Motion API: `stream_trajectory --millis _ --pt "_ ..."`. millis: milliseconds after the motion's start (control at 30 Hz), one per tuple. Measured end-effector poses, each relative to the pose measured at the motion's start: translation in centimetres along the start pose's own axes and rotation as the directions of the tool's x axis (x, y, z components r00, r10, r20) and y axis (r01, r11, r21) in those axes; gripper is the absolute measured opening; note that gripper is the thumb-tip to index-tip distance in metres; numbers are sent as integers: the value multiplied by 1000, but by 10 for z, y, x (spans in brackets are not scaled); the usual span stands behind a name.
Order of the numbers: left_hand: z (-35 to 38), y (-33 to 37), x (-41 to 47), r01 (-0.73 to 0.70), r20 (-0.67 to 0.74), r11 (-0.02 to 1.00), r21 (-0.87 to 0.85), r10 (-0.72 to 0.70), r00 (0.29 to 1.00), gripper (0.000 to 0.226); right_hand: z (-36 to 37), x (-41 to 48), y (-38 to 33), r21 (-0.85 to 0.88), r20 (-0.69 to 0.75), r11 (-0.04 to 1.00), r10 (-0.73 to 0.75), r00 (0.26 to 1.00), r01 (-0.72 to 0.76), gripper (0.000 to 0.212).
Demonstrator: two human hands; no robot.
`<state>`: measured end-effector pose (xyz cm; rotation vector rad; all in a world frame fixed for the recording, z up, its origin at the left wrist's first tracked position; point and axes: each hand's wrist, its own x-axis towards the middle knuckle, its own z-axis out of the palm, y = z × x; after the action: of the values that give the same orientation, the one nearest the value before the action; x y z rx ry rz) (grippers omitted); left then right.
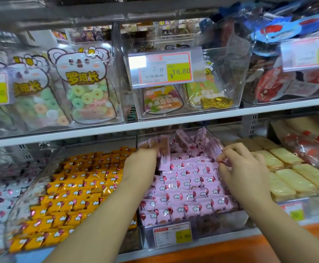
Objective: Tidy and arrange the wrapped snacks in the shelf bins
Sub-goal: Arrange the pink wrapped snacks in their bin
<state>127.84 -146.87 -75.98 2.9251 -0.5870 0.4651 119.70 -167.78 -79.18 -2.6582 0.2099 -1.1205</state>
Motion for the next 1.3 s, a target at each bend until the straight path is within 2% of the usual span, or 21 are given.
stream_trajectory --millis 133,267,367,467,600,700,767,833,900,967,1033,1100,1167,1300 --pt "-8 6 -12 40 -134 991 -131 -58 989 50 2 0 5 -129 94 992 17 995 -5 21" --pt "-11 28 -27 -86 -228 939 -334 8 974 47 0 -2 0 -140 73 990 -18 997 28 17" --pt "-8 46 -37 -172 -199 860 -481 84 976 54 -4 -2 -4 -65 88 997 -32 996 37 31" --pt "1 64 -43 -224 -165 843 -489 163 973 58 -7 -2 -6 42 209 999 -26 978 17 52" --pt "14 81 -46 -274 -99 815 -510 261 960 57 -7 -2 3 105 235 994 -65 970 41 45" --pt "16 82 -46 -298 -51 761 -576 330 943 59 -15 -3 8 75 315 997 -52 948 30 52" --pt "11 77 -44 -328 -47 725 -606 379 924 50 -20 -4 5 54 389 998 -59 919 41 58" --pt "4 67 -38 -299 -58 726 -619 338 939 38 -21 -5 2 50 438 998 -61 897 44 61" --pt "0 51 -28 -197 -59 796 -573 199 978 32 -18 -5 1 60 441 997 -67 895 45 60" --pt "0 34 -18 -76 -56 901 -428 57 997 33 -17 -5 2 82 416 996 -71 907 41 54" --pt "2 23 -10 13 13 966 -260 -10 1000 36 -17 -5 0 115 386 993 -67 920 23 40" --pt "6 20 -6 49 129 980 -192 -25 991 37 -18 -5 -4 155 368 988 -75 927 18 34" --pt "11 20 -2 48 207 979 -200 -6 978 37 -18 -5 -8 195 371 980 -103 923 31 33" --pt "13 23 3 72 187 960 -271 -21 982 33 -15 -5 -12 203 361 977 -141 922 70 29"
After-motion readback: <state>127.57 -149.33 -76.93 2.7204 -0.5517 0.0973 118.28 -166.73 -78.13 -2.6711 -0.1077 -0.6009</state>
